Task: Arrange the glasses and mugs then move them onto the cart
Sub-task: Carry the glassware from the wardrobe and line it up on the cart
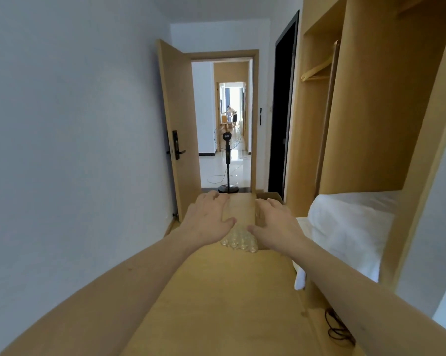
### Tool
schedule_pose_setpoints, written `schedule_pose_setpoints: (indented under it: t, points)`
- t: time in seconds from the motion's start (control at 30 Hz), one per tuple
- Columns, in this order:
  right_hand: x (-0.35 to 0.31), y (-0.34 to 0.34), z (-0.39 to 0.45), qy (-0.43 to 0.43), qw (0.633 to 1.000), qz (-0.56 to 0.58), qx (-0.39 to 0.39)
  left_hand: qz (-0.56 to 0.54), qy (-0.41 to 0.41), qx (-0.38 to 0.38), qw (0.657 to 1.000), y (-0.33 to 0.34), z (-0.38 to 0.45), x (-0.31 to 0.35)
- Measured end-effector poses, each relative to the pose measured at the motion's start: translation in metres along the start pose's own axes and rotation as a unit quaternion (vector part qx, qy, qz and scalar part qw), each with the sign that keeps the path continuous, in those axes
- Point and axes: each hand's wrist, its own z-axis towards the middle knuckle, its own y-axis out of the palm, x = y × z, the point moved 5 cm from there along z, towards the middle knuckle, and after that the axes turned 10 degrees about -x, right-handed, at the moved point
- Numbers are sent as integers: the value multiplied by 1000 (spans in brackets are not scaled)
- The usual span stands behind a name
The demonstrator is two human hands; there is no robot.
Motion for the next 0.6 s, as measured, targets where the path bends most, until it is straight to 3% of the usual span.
schedule_pose_setpoints:
  t: [0.27, 0.6]
  points:
    - [-21, 15, 109, 27, 1000, -11, 11, -23, 14, -2, 1000, -7, 92, -79]
    - [-8, 65, 208, 67, 997, 7, -28, -43, 4, -40, 998, 21, 182, -156]
